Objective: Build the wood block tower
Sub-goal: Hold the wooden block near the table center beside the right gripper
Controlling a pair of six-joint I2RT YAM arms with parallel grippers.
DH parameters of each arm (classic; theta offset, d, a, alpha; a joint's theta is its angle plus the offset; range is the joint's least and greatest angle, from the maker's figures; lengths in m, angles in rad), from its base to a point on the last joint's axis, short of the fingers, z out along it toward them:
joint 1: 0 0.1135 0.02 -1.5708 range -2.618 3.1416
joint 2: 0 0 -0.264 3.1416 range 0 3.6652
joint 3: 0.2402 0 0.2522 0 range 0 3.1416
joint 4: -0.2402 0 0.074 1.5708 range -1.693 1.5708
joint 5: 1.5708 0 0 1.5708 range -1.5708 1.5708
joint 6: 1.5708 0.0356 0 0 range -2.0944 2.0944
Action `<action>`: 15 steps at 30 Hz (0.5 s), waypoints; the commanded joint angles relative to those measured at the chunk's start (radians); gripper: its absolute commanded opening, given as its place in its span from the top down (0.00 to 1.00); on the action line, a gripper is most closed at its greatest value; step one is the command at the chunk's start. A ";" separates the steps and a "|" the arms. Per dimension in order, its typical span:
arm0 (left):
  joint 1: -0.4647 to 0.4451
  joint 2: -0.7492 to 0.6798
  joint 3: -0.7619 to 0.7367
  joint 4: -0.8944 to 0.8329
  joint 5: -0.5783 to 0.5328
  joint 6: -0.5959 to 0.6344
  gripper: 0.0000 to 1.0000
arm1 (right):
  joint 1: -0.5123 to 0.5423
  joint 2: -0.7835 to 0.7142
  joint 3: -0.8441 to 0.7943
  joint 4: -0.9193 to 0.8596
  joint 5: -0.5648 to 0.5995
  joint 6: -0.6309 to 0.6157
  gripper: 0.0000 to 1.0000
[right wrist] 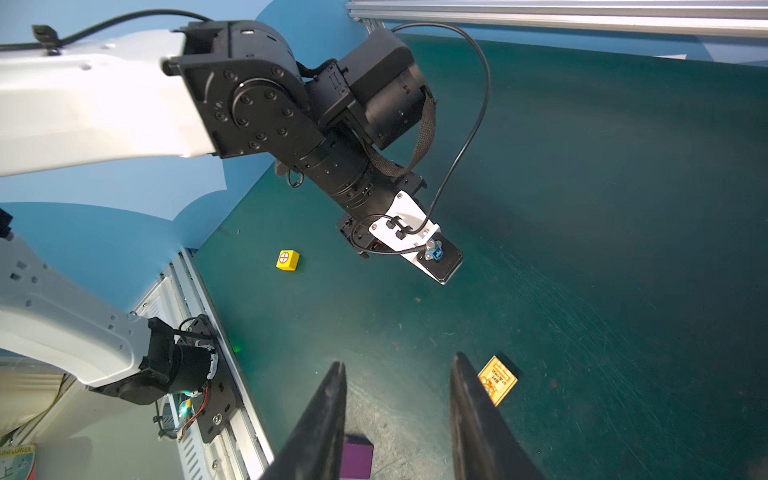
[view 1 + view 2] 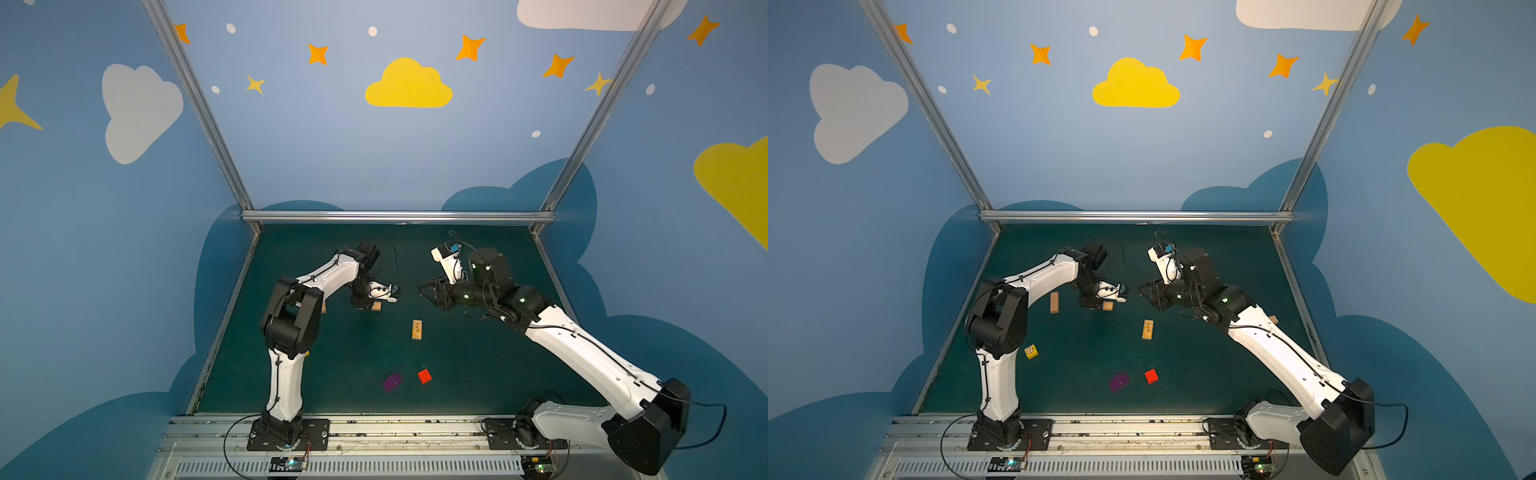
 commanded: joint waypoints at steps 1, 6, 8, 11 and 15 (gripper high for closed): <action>0.006 0.034 0.005 -0.018 0.041 -0.010 0.77 | 0.008 -0.001 0.032 -0.021 0.002 -0.015 0.63; 0.007 0.054 0.002 -0.012 0.039 -0.008 0.76 | 0.008 -0.009 0.016 -0.020 0.014 -0.012 0.62; 0.007 0.053 0.002 -0.009 0.036 -0.007 0.74 | 0.008 -0.016 0.003 -0.013 0.018 -0.007 0.62; 0.007 0.052 0.000 -0.002 0.034 -0.006 0.71 | 0.008 -0.017 -0.005 -0.011 0.019 -0.008 0.61; 0.008 0.046 -0.002 0.001 0.038 -0.008 0.63 | 0.007 -0.011 -0.005 -0.011 0.022 -0.015 0.61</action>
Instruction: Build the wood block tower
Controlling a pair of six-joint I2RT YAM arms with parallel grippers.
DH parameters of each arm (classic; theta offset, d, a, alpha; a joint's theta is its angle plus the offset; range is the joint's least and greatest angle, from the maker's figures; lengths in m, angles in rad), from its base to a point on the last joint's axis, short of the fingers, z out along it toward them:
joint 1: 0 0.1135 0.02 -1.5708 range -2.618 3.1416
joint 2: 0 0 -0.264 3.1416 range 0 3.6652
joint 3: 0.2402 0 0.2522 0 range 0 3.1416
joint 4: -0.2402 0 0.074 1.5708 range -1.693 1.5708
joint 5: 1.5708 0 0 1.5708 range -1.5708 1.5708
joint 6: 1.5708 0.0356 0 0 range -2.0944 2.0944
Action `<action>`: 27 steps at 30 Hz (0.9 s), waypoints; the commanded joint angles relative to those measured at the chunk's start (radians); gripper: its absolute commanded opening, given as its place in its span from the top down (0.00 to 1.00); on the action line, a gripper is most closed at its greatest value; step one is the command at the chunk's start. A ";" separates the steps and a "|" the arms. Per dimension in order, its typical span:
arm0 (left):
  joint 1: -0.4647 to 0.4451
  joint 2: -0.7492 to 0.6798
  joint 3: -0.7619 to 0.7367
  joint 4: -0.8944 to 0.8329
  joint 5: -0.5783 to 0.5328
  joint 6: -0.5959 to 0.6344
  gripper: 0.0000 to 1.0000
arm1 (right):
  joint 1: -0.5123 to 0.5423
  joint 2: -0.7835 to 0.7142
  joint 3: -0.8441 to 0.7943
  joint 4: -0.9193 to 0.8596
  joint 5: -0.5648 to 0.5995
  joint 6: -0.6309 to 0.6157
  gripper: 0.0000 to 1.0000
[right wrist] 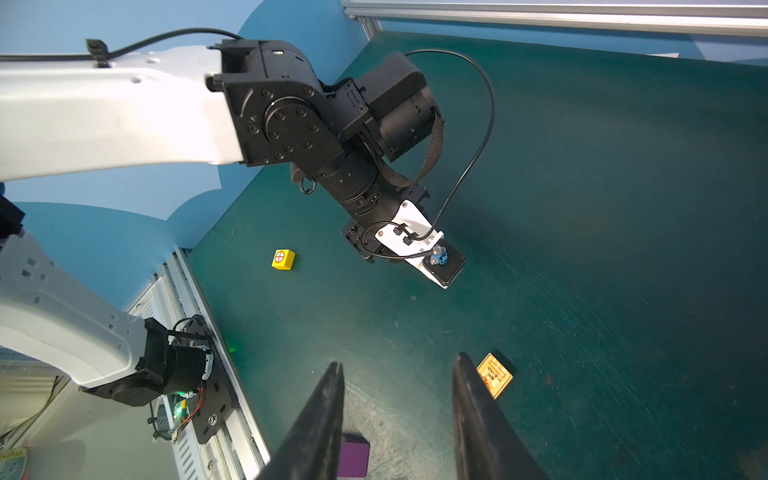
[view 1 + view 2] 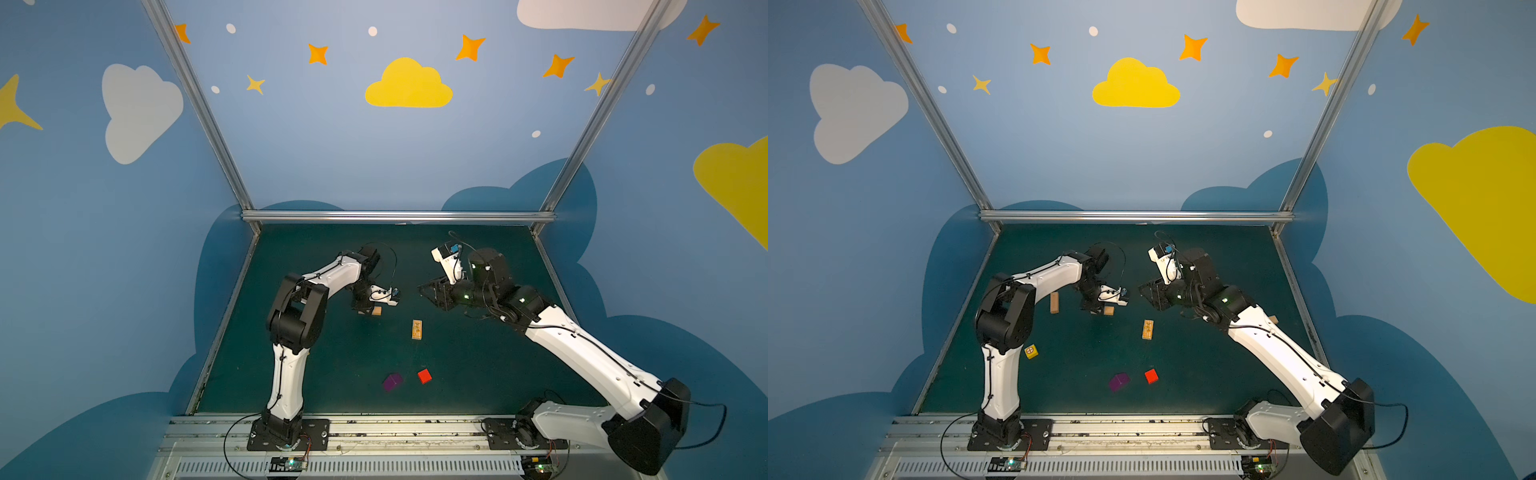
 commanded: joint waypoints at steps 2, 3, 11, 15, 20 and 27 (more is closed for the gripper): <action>0.006 -0.007 -0.009 -0.006 0.019 0.004 0.61 | 0.008 -0.014 -0.008 0.000 0.011 -0.013 0.61; 0.006 -0.008 -0.014 -0.004 0.015 0.007 0.60 | 0.007 -0.013 -0.010 0.000 0.011 -0.013 0.60; 0.011 -0.021 -0.020 -0.003 0.029 0.005 0.56 | 0.008 -0.020 -0.023 -0.001 0.021 -0.019 0.59; 0.013 -0.034 -0.013 -0.015 0.043 0.006 0.51 | 0.006 -0.029 -0.028 -0.001 0.031 -0.024 0.57; 0.015 -0.057 -0.008 -0.025 0.049 0.006 0.37 | 0.006 -0.039 -0.020 -0.009 0.044 -0.030 0.50; 0.019 -0.116 -0.008 -0.033 0.056 -0.002 0.30 | 0.006 -0.054 -0.018 -0.014 0.066 -0.037 0.44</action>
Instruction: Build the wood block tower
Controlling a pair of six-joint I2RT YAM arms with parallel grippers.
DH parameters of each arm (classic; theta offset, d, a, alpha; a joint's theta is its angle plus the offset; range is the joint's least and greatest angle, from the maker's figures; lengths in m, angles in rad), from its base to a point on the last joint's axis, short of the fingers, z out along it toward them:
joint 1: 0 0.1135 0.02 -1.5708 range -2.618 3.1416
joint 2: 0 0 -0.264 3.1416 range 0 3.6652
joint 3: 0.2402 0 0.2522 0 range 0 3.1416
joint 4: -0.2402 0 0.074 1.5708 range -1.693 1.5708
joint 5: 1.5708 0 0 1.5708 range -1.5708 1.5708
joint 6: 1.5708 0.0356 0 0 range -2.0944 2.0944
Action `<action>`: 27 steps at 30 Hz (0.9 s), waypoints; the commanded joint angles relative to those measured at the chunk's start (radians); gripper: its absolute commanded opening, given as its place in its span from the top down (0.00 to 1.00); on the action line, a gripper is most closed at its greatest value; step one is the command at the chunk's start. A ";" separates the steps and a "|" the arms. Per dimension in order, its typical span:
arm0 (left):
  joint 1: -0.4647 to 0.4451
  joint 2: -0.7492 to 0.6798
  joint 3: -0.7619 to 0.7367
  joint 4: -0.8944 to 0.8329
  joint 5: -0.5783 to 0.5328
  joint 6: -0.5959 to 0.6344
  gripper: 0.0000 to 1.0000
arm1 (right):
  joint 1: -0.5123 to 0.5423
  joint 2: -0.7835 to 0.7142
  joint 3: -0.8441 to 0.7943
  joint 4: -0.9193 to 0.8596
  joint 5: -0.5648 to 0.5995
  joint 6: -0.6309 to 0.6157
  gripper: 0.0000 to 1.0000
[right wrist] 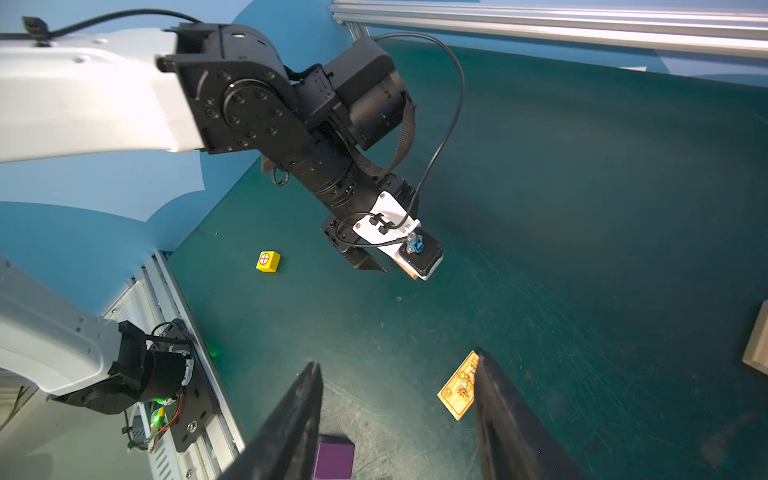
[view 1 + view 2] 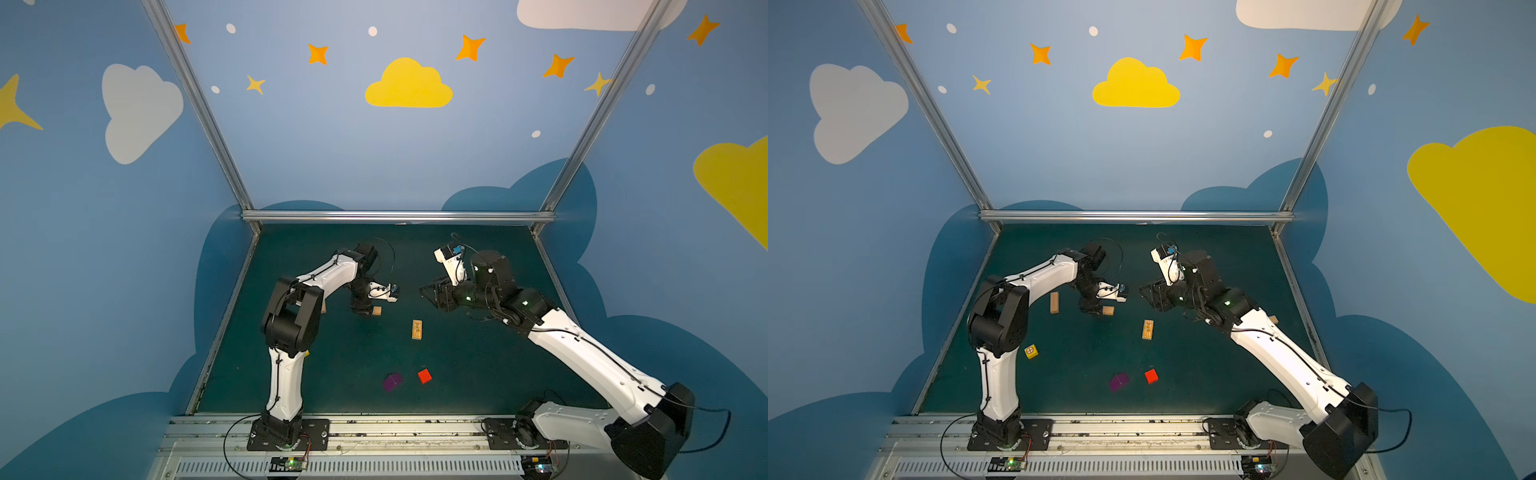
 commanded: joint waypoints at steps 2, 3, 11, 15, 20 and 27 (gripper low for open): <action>0.006 -0.084 0.005 -0.033 0.028 -0.008 0.30 | 0.006 -0.027 0.003 -0.020 0.029 -0.018 0.41; 0.005 -0.103 0.003 -0.029 0.030 -0.010 0.29 | 0.006 -0.028 0.003 -0.019 0.034 -0.021 0.40; -0.027 -0.388 -0.131 0.304 0.101 -0.232 0.14 | 0.000 -0.024 0.011 -0.021 0.154 -0.014 0.29; -0.081 -0.509 -0.225 0.592 0.025 -0.577 0.04 | -0.015 -0.004 0.026 -0.046 0.286 0.043 0.27; -0.111 -0.604 -0.229 0.599 -0.017 -0.967 0.04 | -0.043 0.022 0.055 -0.108 0.398 0.128 0.26; -0.112 -0.693 -0.366 0.534 -0.064 -1.294 0.03 | -0.092 -0.001 0.032 -0.193 0.485 0.182 0.28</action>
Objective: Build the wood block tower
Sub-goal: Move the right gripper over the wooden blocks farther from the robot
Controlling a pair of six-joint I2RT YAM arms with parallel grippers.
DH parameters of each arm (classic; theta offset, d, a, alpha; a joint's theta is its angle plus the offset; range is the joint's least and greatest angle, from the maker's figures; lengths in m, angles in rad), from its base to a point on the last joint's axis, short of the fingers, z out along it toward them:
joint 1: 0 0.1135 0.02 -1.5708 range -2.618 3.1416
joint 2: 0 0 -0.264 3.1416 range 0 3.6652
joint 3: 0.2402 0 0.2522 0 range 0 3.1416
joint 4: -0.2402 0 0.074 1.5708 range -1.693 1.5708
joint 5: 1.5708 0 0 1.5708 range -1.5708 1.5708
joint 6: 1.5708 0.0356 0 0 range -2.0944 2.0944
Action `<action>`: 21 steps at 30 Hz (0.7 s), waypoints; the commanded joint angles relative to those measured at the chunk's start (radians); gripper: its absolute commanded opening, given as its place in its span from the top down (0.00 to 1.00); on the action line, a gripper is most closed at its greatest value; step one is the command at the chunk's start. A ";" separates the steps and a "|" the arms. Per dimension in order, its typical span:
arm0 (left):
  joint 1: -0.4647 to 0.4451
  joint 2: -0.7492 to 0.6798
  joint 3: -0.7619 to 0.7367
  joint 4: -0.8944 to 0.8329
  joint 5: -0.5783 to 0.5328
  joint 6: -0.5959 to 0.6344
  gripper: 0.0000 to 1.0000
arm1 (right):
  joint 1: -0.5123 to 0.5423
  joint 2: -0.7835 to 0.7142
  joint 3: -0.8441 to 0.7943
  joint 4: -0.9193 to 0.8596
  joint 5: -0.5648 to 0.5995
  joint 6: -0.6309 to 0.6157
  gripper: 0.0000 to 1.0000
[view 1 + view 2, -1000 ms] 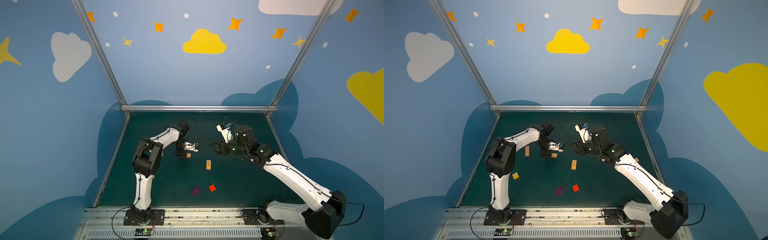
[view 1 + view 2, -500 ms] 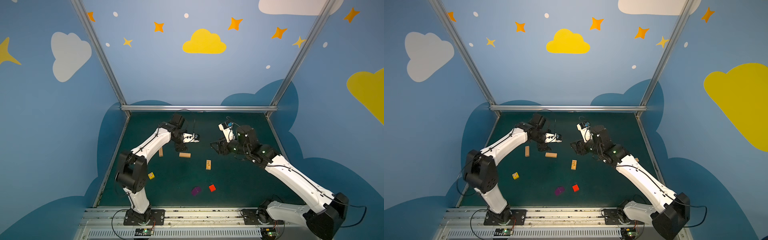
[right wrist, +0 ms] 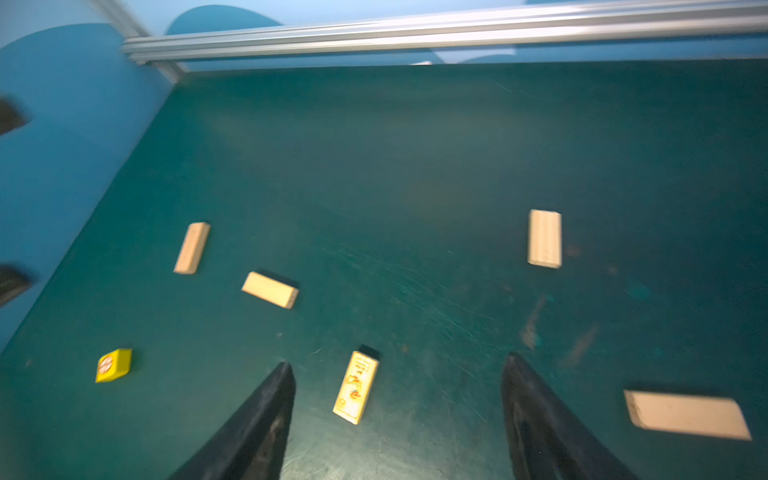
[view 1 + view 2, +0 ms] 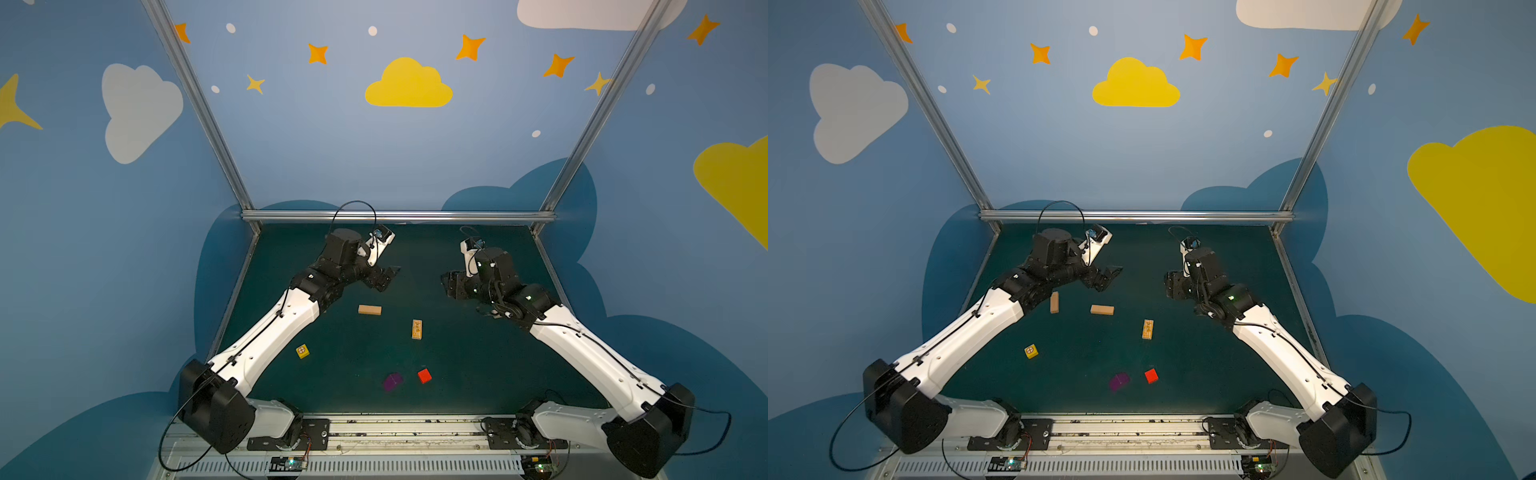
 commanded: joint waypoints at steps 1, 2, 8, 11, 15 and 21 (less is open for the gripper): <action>-0.001 -0.007 -0.059 -0.059 -0.039 -0.212 0.03 | -0.022 -0.026 0.012 -0.093 0.093 0.040 0.29; -0.002 -0.010 -0.075 -0.057 -0.064 -0.231 0.03 | -0.029 -0.033 0.008 -0.111 0.105 0.041 0.29; 0.000 -0.006 -0.027 -0.078 -0.080 -0.315 0.05 | -0.115 -0.107 -0.047 -0.190 0.149 0.113 0.37; -0.001 -0.022 -0.030 -0.082 -0.034 -0.312 0.06 | -0.186 -0.128 -0.082 -0.208 0.148 0.155 0.37; -0.003 -0.037 -0.019 -0.121 -0.031 -0.283 0.06 | -0.308 -0.090 -0.090 -0.272 0.153 0.225 0.37; -0.006 -0.043 -0.009 -0.146 0.000 -0.240 0.05 | -0.520 -0.024 -0.120 -0.267 0.106 0.276 0.38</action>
